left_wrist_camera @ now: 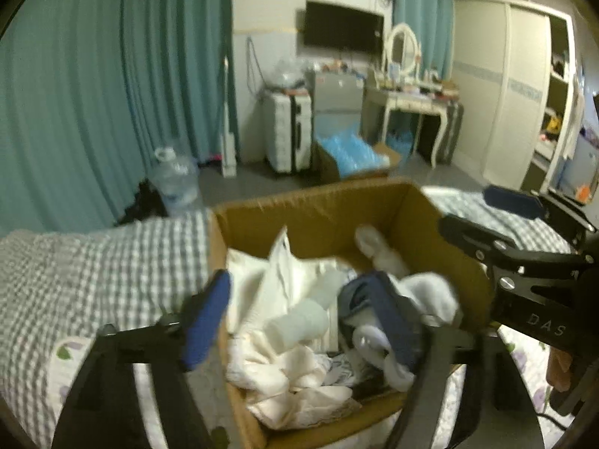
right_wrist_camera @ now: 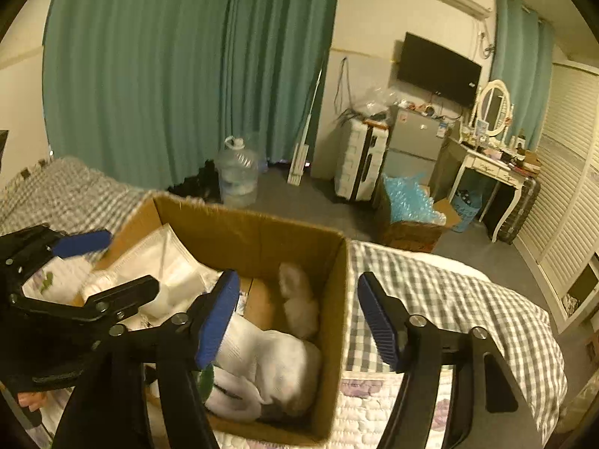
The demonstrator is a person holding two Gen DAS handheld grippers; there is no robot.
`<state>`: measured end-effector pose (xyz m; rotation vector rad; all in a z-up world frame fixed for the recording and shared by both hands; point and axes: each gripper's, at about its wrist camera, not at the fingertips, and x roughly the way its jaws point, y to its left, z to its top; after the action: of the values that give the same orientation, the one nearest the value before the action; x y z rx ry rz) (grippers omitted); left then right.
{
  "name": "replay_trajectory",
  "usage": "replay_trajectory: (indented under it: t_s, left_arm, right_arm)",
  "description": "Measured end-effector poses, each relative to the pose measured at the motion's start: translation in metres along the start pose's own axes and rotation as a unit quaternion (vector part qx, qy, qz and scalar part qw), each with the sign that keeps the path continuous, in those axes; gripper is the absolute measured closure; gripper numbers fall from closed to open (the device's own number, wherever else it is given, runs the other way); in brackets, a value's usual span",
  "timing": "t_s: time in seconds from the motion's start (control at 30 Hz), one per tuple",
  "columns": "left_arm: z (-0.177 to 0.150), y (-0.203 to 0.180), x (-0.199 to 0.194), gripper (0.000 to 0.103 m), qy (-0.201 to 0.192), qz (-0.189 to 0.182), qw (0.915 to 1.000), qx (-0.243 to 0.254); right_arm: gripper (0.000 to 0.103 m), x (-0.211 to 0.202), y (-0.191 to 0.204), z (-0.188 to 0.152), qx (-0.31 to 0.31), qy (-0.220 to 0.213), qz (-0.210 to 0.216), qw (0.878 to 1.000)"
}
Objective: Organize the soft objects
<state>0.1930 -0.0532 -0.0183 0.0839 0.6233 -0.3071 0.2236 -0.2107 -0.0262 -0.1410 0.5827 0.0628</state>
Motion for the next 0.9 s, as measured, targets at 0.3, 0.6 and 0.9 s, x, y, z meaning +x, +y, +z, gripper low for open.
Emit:
replay_trajectory:
  t_s: [0.3,0.6,0.9]
  left_arm:
    - [0.014,0.012,-0.057,0.023,-0.04,0.008,0.9988,-0.028]
    - [0.02,0.014,-0.131,0.002,-0.098,0.016,0.9945,-0.034]
    - [0.018,0.015,-0.2,0.002,-0.142,0.035,0.9886,-0.036]
  right_arm:
    - [0.014,-0.074,0.0,0.01,0.016,-0.05,-0.005,0.999]
    - [0.0,-0.155,0.01,0.018,0.019,-0.088,-0.01,0.996]
    - [0.0,-0.224,0.032,0.027,-0.008,-0.121,-0.016,0.992]
